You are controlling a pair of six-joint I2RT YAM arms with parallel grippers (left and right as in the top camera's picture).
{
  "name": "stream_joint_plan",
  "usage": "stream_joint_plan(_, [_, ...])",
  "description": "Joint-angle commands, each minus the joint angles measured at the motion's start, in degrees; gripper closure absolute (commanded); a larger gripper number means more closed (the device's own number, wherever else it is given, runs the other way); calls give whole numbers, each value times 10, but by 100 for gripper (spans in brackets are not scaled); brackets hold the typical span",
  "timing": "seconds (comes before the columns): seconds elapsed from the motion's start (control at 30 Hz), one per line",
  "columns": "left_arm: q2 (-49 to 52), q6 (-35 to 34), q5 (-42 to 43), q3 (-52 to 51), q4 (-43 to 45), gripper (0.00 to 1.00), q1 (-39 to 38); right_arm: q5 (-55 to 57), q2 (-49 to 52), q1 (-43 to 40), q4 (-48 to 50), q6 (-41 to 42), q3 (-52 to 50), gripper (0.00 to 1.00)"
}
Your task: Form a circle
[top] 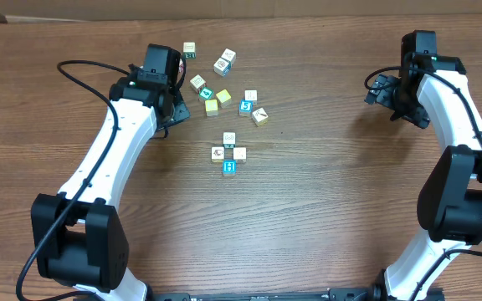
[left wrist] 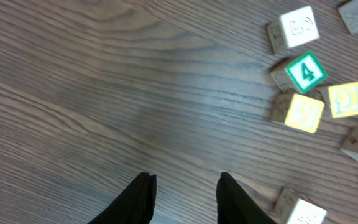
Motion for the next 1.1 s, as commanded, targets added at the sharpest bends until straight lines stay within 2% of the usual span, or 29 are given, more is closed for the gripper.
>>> stream_joint_plan(0.0, [-9, 11, -41, 8, 2, 67, 10, 6, -14, -1, 1, 0, 12, 0])
stream_joint_plan(0.1, [-9, 11, -49, 8, 1, 64, 22, 6, -14, -1, 1, 0, 12, 0])
stream_joint_plan(0.17, [-9, 11, -49, 8, 0, 55, 35, 6, -14, -1, 1, 0, 12, 0])
stream_joint_plan(0.27, [-9, 14, -57, 8, -1, 25, 57, 6, -14, -1, 1, 0, 12, 0])
stream_joint_plan(0.3, [-9, 18, -65, 8, -4, 19, 66, 6, -14, -1, 1, 0, 12, 0])
stream_joint_plan(0.33, [-9, 22, -68, 8, -12, 0, 73, 6, -14, -1, 1, 0, 12, 0])
stream_joint_plan(0.5, [-9, 24, -65, 8, -21, 1, 93, 6, -14, -1, 1, 0, 12, 0])
stream_joint_plan(1.07, [-9, 24, -64, 8, -21, 0, 92, 6, -14, -1, 1, 0, 12, 0])
